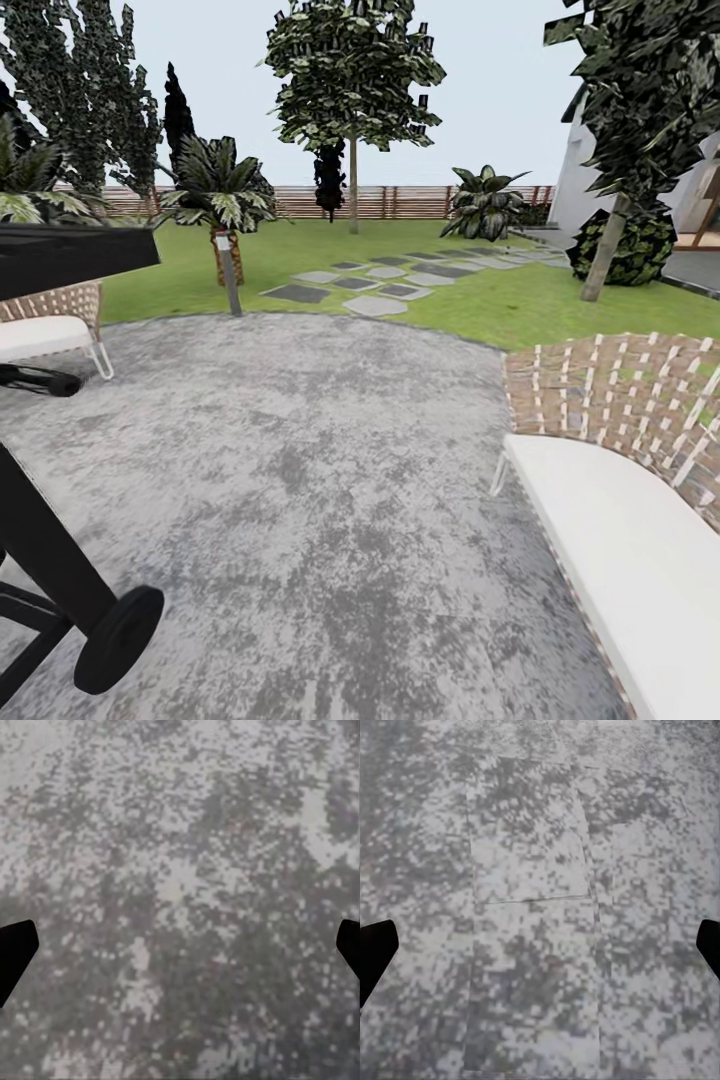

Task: In the garden, pick up the pesticide atomizer on the floor and spray pesticide onto both trees until each tree trunk is fully covered.

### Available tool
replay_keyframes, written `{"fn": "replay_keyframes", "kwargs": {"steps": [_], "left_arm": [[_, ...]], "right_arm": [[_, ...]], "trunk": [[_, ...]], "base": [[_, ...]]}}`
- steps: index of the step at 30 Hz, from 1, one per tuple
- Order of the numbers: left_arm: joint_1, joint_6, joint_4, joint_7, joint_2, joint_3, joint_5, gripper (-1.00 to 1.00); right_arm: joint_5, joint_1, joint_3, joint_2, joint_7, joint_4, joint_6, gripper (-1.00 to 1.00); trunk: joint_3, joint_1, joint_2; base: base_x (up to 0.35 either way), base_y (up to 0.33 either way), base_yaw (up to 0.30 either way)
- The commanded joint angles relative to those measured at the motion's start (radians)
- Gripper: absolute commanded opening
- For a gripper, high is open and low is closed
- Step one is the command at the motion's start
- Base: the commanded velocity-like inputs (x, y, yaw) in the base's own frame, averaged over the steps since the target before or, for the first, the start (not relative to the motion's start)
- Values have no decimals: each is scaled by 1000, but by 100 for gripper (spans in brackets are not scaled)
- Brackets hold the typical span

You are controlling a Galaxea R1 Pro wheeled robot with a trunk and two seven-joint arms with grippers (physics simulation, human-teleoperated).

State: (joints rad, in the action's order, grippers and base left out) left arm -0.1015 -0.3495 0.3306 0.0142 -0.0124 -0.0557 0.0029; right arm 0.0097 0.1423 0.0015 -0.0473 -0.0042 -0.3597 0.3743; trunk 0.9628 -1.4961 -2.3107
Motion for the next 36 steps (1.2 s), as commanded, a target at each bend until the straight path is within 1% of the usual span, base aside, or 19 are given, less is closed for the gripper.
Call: {"fn": "replay_keyframes", "kwargs": {"steps": [1, 36], "left_arm": [[0, -3, -1, 1, 0, -1, 0, 100], [-1, -3, -1, 1, -1, -1, 0, 100]], "right_arm": [[1, 0, 0, 0, 0, 1, 3, 100], [1, 1, 0, 0, 1, 3, 3, 100]], "trunk": [[1, 0, 0], [1, 0, 0]], "base": [[339, 0, 1], [339, 0, 0]]}}
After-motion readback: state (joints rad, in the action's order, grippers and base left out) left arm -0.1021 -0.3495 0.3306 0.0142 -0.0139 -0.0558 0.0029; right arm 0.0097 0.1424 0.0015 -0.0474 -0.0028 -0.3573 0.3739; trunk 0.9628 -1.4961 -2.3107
